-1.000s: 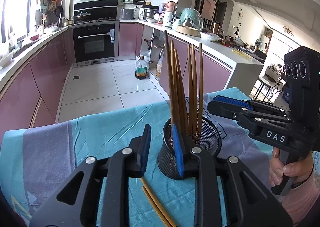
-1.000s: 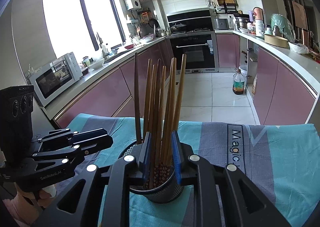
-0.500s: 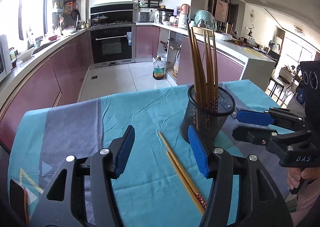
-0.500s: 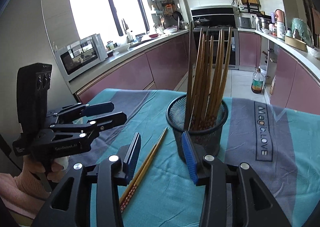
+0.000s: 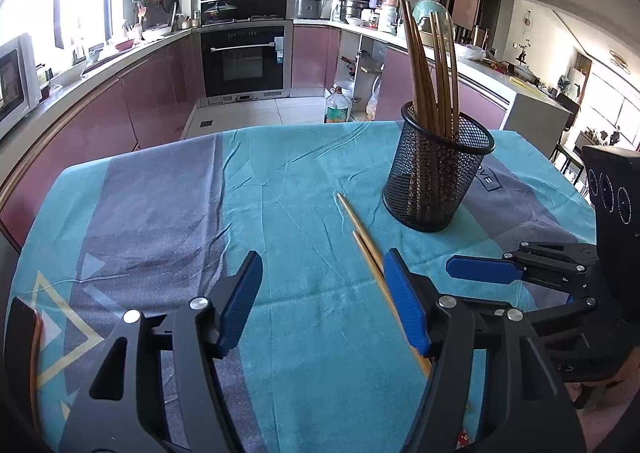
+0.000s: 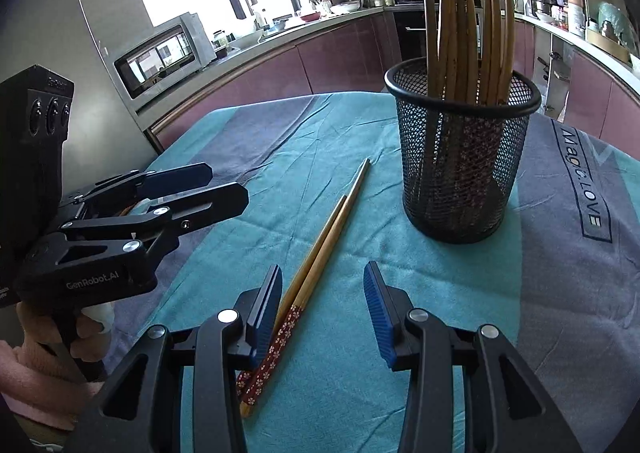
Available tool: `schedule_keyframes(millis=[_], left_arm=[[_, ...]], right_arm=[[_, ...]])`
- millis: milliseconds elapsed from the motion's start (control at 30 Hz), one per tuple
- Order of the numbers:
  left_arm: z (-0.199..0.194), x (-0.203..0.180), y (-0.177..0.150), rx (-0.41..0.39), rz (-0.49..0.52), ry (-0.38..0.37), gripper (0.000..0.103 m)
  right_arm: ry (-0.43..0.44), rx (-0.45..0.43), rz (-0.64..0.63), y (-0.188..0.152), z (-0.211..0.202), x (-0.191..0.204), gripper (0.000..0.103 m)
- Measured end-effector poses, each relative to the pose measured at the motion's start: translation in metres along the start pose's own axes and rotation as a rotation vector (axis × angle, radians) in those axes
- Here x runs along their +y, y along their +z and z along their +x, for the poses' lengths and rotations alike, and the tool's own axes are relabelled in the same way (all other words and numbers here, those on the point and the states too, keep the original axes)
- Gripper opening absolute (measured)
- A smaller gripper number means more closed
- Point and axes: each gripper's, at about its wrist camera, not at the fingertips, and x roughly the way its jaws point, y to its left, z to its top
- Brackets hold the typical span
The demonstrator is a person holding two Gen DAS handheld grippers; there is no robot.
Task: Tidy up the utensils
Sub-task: 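Withdraw both open grippers from the cup toward the last chopsticks, then lower both open grippers toward the two chopsticks left on the cloth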
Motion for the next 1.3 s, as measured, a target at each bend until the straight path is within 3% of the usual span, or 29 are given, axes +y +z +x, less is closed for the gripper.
schedule_keyframes(millis=[367, 767, 1300], left_arm=[[0.004, 0.001, -0.015, 0.029, -0.023, -0.008, 0.064], [0.012, 0.004, -0.023, 0.062, -0.038, -0.018, 0.064], [0.034, -0.030, -0.033, 0.126, 0.066, -0.079, 0.064]], right_arm=[[-0.036, 0.037, -0.024, -0.008, 0.010, 0.012, 0.038], [-0.063, 0.060, -0.045, -0.011, 0.014, 0.018, 0.029], [-0.051, 0.062, 0.032, -0.015, 0.006, -0.002, 0.027]])
